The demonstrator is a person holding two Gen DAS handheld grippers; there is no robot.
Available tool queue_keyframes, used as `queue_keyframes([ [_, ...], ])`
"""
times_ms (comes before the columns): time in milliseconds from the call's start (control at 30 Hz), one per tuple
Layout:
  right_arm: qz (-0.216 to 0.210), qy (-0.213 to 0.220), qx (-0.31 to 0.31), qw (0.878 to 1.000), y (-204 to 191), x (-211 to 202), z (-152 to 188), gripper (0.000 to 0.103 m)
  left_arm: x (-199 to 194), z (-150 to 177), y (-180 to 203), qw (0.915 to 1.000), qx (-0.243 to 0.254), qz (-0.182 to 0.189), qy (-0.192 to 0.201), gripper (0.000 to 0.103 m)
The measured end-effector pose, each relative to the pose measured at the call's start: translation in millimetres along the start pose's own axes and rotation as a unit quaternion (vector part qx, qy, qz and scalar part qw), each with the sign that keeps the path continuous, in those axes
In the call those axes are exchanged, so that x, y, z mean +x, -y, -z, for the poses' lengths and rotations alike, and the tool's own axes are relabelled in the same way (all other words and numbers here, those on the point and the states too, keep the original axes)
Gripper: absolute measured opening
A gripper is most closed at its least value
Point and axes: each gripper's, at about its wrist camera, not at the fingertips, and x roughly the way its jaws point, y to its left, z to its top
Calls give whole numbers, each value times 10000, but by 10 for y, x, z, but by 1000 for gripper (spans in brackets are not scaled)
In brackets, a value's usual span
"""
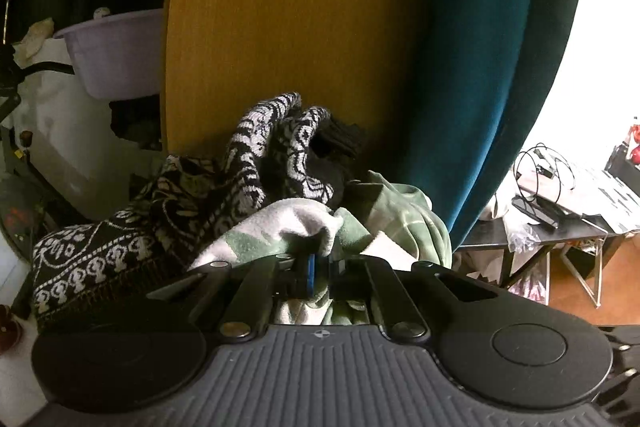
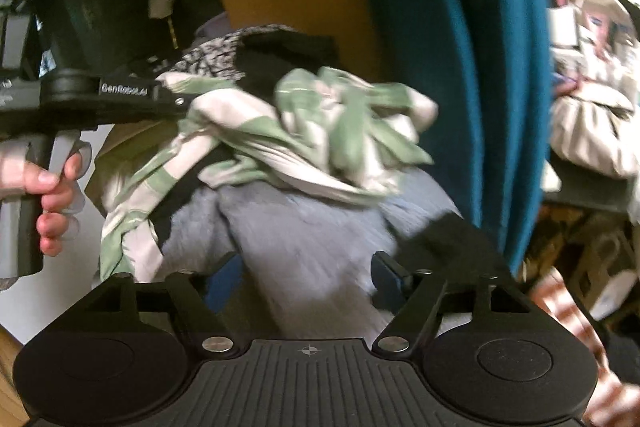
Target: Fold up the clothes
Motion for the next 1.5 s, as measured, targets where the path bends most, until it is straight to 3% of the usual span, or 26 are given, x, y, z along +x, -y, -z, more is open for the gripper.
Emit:
queue_keyframes([
  [200,-6,-277,-200,9994,-213,419,-103,68,19,-25,-137,9997,-211,142,-70,6],
  [267,116,-373,-429,9983,-272,476,-91,47,0,-10,-147,9996,-204,154,-79,6],
  [300,223,-457,-521,9973,-281,494,-83,20,-11,-3,-149,9996,-195,159,-86,6],
  [333,234,-511,-581,9967,-269,478,-68,11,-21,5,-151,9996,-186,164,-93,6],
  [467,78,-539,-882,9946,-239,226,15,7,-69,14,-158,9997,-148,179,-101,6],
  [667,163,-385,-630,9971,-79,-312,110,6,-162,-24,-88,9999,80,91,87,6],
  [767,398,-276,-179,9987,151,-578,192,6,-143,-52,-82,9999,38,55,102,6],
  [900,859,-464,337,9947,536,-807,431,6,-114,-37,-61,10000,-26,13,85,6],
  [1067,1345,-736,984,9833,927,-926,750,5,-86,19,-34,9999,-100,-45,31,6],
  [1167,1271,-754,905,9849,895,-887,767,8,-75,50,-35,9999,-126,-91,-33,6],
  [1400,1053,-391,12,9937,524,-951,443,52,-99,89,-68,9996,-229,-142,-86,6],
  [1500,817,-214,69,9964,501,-965,313,55,-119,98,-56,9996,-204,-147,-90,6],
])
